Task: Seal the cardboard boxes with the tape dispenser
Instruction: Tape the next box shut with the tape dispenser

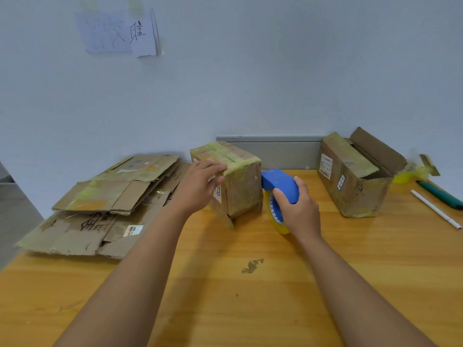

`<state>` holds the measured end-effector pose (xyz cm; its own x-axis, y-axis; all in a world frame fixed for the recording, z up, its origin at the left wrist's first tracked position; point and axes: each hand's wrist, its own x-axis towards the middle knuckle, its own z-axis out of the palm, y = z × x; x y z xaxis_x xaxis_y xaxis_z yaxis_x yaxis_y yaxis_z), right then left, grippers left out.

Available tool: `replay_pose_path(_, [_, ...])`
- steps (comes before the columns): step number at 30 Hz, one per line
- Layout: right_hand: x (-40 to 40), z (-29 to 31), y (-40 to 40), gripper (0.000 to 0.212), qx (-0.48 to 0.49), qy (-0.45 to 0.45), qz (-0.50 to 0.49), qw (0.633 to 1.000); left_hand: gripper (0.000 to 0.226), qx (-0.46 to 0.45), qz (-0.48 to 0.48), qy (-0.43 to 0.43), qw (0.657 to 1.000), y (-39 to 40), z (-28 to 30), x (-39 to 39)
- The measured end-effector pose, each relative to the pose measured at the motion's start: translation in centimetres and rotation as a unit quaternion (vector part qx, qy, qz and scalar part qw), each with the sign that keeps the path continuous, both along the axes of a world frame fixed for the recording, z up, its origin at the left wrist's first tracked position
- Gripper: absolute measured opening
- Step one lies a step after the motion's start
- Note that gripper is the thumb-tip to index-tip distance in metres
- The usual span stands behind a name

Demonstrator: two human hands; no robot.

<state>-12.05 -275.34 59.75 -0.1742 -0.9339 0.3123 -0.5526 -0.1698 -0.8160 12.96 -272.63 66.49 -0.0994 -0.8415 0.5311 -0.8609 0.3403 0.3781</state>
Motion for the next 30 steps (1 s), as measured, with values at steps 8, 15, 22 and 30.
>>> replay_pose_path(8, [-0.1, -0.1, 0.0, 0.071, 0.002, 0.000, 0.000, 1.000, 0.032, -0.027, 0.016, 0.004, 1.000, -0.3, -0.1, -0.7])
replay_pose_path(15, [-0.1, -0.3, -0.1, 0.071, -0.005, 0.000, -0.002, 1.000, 0.032, -0.045, 0.026, 0.011, 0.999, -0.1, -0.4, -0.7])
replay_pose_path(22, [-0.1, -0.4, -0.1, 0.072, -0.007, -0.003, -0.005, 1.000, 0.053, -0.005, 0.096, -0.056, 0.994, -1.1, 0.0, -2.3])
replay_pose_path(30, [-0.5, -0.8, 0.0, 0.071, -0.010, -0.022, -0.001, 1.000, 0.037, -0.047, 0.079, 0.008, 0.996, -0.3, -0.2, -2.6])
